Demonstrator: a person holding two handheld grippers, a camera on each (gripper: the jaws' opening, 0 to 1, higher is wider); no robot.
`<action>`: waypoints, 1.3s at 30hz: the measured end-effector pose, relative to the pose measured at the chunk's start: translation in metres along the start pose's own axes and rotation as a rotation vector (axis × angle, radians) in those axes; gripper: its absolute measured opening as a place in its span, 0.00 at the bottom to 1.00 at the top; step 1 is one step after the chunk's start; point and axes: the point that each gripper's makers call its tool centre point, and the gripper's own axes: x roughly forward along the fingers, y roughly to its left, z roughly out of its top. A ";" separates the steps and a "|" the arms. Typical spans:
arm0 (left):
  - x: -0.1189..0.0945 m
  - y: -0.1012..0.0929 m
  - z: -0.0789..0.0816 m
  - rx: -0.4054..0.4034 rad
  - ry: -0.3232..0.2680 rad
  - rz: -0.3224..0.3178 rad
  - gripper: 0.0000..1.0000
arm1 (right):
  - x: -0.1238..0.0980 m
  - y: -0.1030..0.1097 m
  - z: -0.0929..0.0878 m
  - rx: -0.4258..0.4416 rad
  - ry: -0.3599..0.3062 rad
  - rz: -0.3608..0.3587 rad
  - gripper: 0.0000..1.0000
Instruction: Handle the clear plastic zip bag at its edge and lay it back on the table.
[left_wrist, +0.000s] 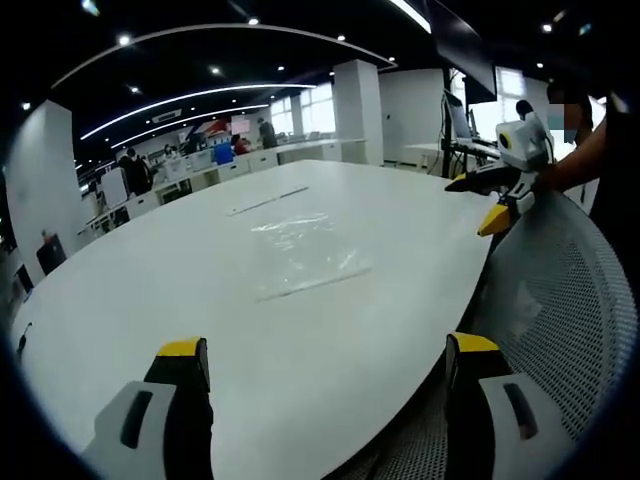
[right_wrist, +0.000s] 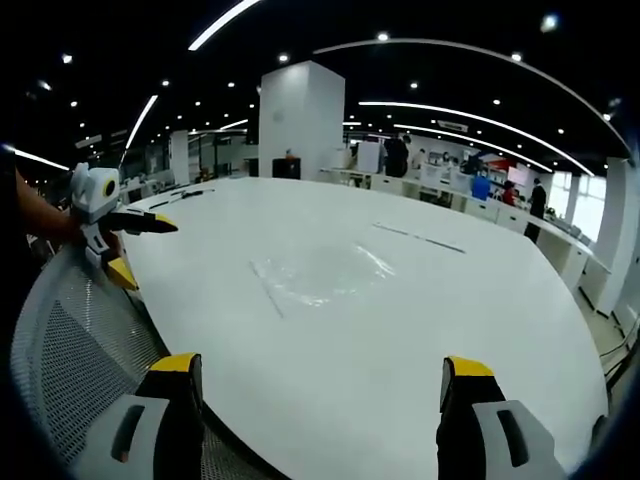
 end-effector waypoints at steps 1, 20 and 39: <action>0.000 0.000 0.000 0.000 0.001 -0.001 0.99 | 0.000 0.000 0.000 -0.001 0.001 0.000 1.00; -0.001 0.002 0.003 -0.006 -0.006 0.000 0.99 | 0.000 -0.002 0.000 -0.003 -0.001 -0.001 1.00; 0.000 0.003 0.008 0.016 0.000 -0.013 0.99 | 0.000 0.000 -0.001 -0.005 0.001 0.005 1.00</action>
